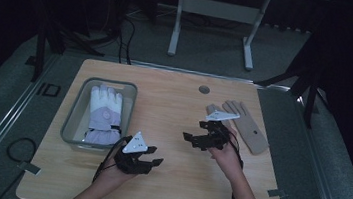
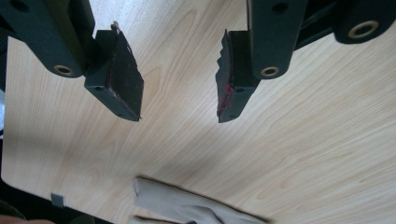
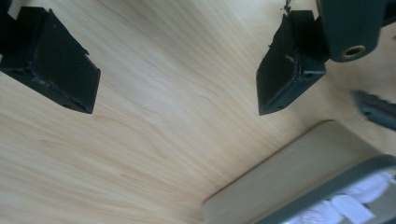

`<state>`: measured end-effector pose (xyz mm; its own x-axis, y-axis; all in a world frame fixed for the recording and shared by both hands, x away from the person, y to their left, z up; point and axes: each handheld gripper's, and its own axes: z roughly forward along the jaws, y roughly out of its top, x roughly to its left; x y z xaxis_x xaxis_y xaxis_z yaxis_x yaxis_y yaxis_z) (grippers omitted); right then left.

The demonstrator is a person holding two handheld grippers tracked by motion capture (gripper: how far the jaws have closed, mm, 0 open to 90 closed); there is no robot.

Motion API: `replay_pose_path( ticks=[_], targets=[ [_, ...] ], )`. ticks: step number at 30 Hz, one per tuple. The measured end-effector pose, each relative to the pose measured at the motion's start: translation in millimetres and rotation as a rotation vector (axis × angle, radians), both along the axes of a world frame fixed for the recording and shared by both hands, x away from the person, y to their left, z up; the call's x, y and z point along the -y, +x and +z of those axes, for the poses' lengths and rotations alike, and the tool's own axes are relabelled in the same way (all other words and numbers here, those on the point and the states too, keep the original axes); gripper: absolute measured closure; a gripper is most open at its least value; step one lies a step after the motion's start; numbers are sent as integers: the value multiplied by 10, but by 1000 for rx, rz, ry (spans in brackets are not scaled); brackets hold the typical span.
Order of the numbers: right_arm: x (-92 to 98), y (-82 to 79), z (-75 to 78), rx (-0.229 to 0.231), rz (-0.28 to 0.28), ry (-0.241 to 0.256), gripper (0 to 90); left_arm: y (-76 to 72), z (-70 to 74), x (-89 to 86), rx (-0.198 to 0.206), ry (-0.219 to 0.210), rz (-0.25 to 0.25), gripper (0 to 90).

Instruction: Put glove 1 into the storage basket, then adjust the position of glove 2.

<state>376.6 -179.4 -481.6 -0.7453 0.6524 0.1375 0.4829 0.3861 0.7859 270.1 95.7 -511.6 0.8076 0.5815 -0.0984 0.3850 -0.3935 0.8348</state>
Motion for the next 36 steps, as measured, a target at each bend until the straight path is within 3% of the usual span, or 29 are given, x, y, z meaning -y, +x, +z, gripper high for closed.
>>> replay_pose_path(
  ticks=[2, 5, 8, 11, 13, 19, 24, 29, 36],
  targets=[
    [54, -22, -38, 22, -13, -20, 109, -7, -48, 29, 14, 17, -4, 408],
    [172, -28, -99, 28, -30, -27, 134, -11, -130, 83, 14, 45, 29, 252],
    [311, -16, -150, 44, -52, -34, 166, -30, -196, 95, 18, 25, 12, 150],
    [458, 0, -172, 85, -85, -37, 217, -46, -230, 93, 31, 12, 13, 127],
    [549, 29, -187, 90, -108, -46, 268, -67, -270, 87, 48, 0, 28, 116],
    [784, 126, -254, 62, -169, -43, 323, -125, -301, 61, 96, -1, 66, 114],
    [869, 185, -289, 40, -191, -56, 347, -171, -347, 69, 109, 22, 68, 108],
    [901, 244, -281, 39, -196, -65, 351, -172, -354, 83, 105, 15, 73, 37],
    [939, 393, -272, 38, -212, -78, 375, -178, -358, 78, 112, -1, 74, 29]
  ],
)
